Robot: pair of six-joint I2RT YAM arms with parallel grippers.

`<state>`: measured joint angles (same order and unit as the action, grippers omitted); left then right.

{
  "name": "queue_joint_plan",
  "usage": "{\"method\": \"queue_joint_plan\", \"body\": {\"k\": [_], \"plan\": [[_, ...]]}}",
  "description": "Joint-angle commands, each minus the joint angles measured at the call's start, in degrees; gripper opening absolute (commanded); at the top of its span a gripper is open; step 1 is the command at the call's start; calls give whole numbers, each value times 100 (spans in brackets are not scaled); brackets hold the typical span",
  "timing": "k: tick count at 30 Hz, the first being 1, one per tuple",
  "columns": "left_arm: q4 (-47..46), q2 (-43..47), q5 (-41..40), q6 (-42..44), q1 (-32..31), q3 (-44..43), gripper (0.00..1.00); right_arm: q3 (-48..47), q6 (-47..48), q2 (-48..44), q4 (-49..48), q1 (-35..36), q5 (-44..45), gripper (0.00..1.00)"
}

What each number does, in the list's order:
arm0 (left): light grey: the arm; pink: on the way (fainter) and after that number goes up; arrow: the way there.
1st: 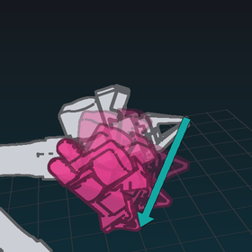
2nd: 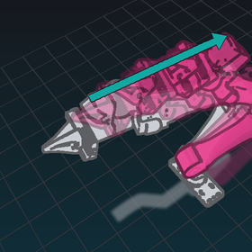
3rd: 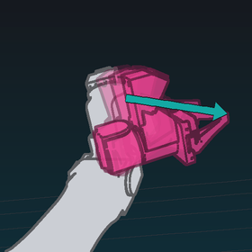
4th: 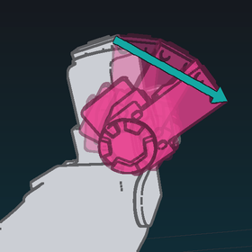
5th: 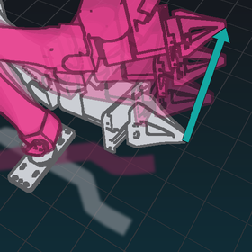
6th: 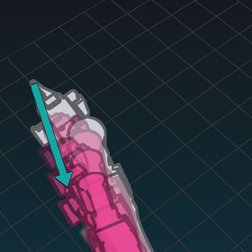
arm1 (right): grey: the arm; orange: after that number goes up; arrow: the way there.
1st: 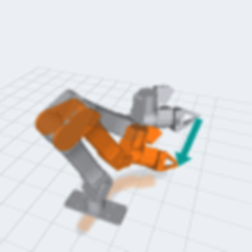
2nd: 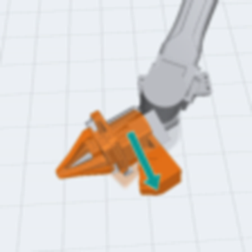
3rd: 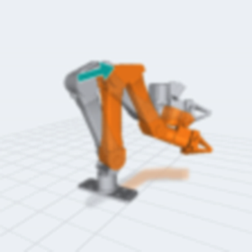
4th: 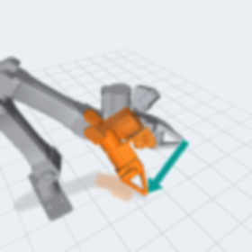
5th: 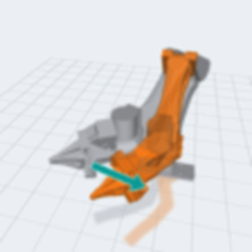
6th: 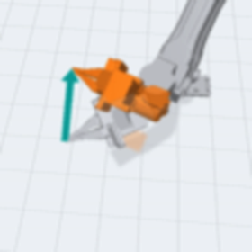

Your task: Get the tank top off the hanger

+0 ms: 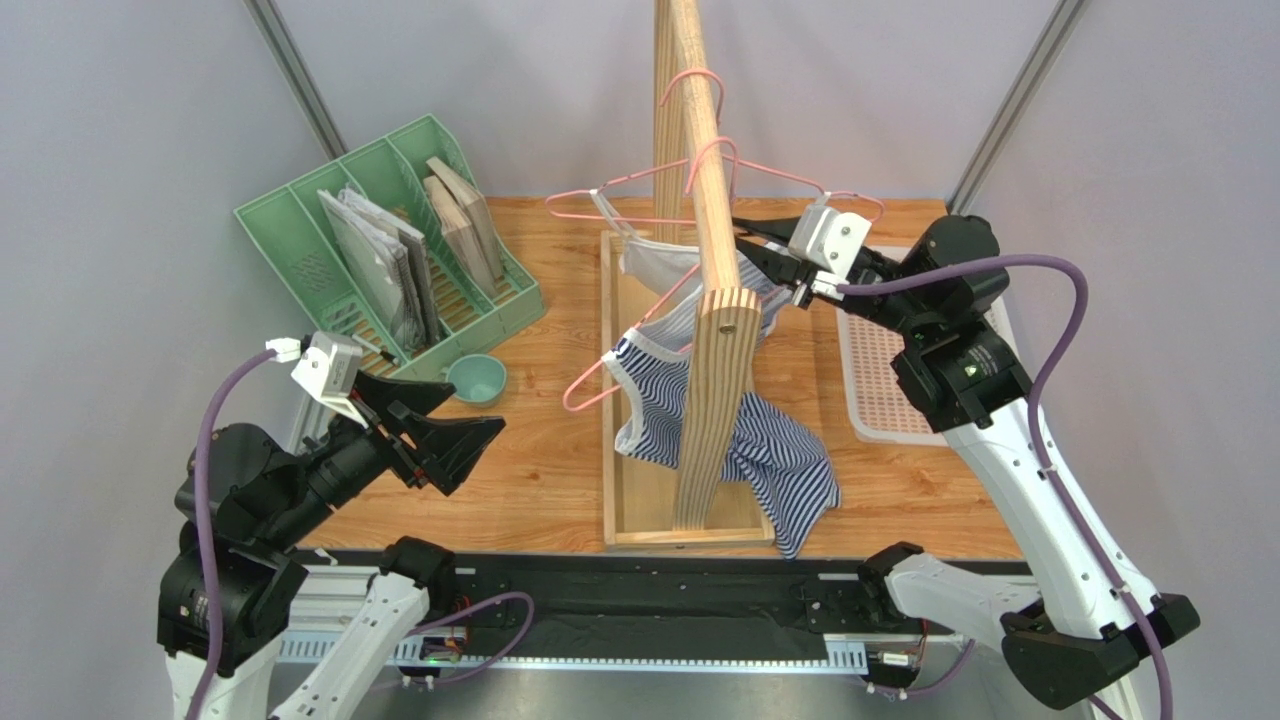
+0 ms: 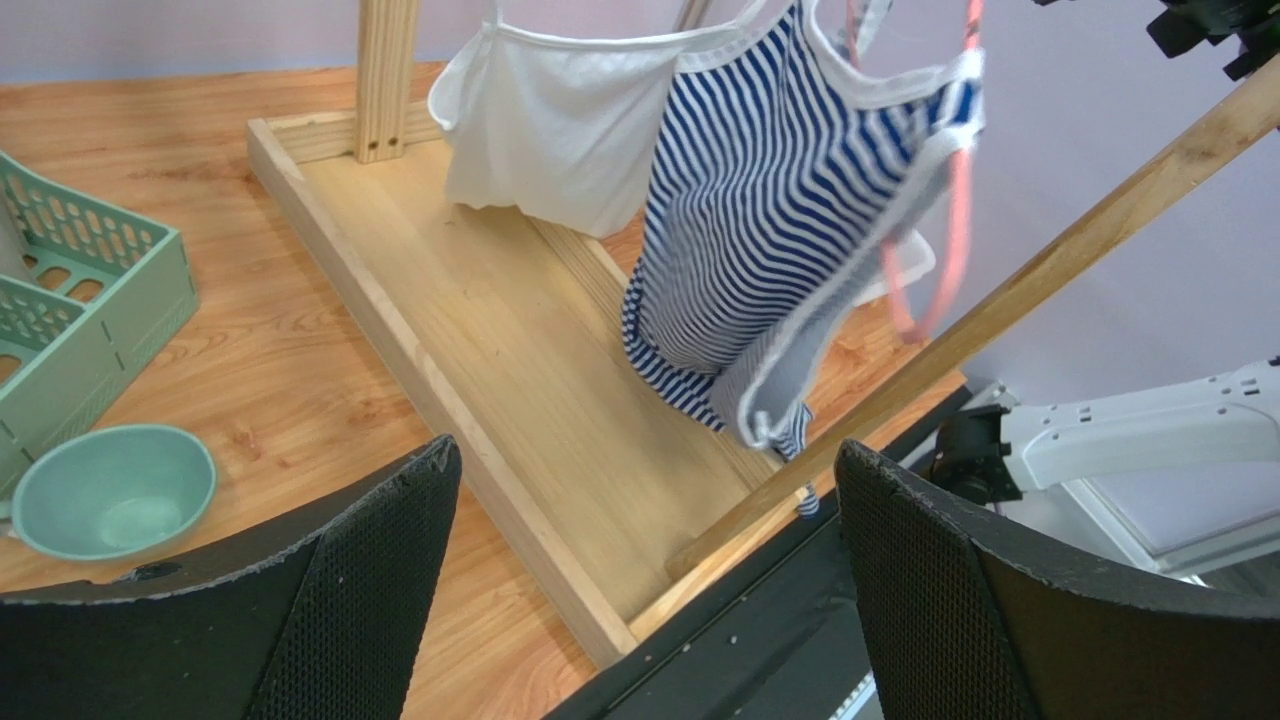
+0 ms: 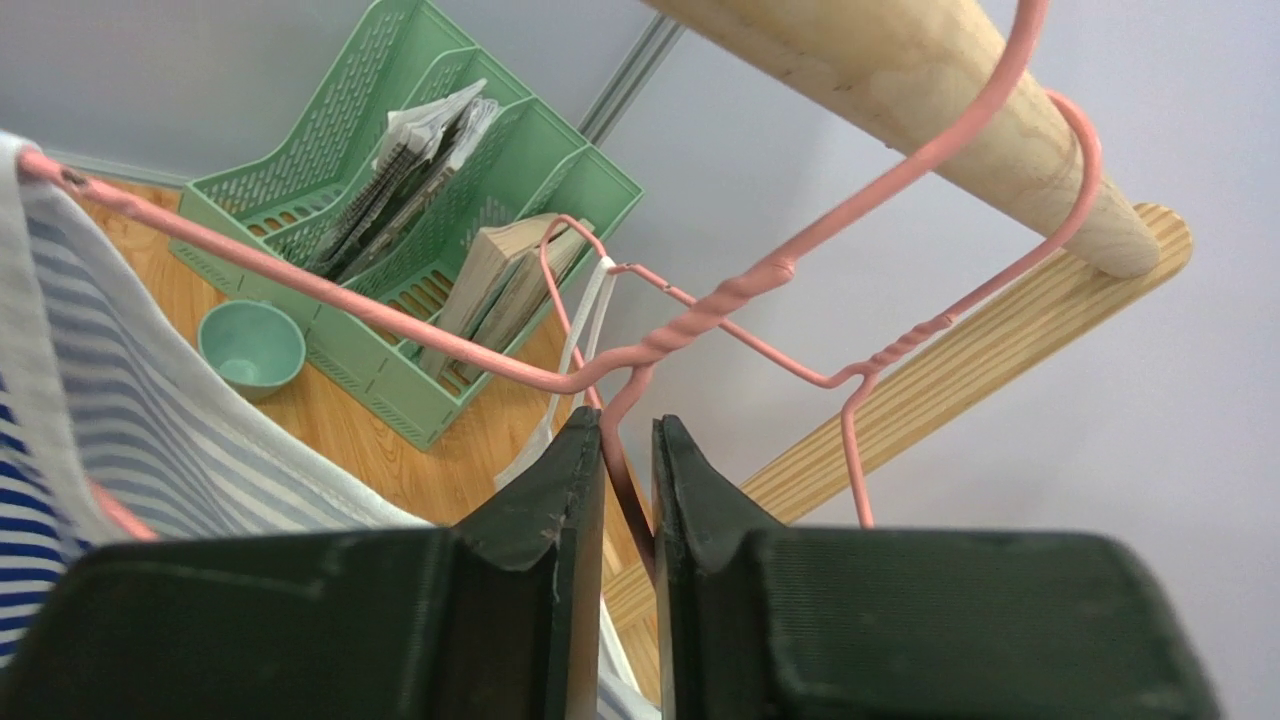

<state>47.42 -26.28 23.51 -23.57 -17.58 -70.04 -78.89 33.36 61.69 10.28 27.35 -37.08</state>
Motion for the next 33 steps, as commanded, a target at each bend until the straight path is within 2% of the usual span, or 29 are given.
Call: {"method": "queue_joint_plan", "body": {"k": [1, 2, 4, 6, 14, 19, 21, 26, 33], "plan": [[-22, 36, 75, -95, 1, -256, 98, 5, -760, -297, -983, 51, 315, 13], [-13, 27, 84, -95, 1, -282, 98, 58, -857, -333, -984, 51, 342, 12], [13, 36, 75, -86, 1, -317, 98, 67, -1277, -368, -1256, 59, 534, 4], [39, 44, 75, -95, 1, -344, 98, -107, -1420, -377, -1100, 60, 746, 0], [118, 62, 101, -174, 1, -510, 97, -320, -1851, -553, -89, 103, 1536, 0], [5, -17, 381, -384, -8, -686, 93, -101, -1878, -843, 474, 130, 2186, 0], [-266, -131, 645, -533, -8, -756, 92, -74, -1773, -922, 771, 130, 2249, 0], [-1295, -561, 2086, -1410, 1, -740, 88, -65, -1535, -966, 1432, 139, 2653, 0], [-2429, -966, 2281, -1957, 0, -467, 86, 356, -1271, -1265, 1784, 139, 3180, 0]]}}
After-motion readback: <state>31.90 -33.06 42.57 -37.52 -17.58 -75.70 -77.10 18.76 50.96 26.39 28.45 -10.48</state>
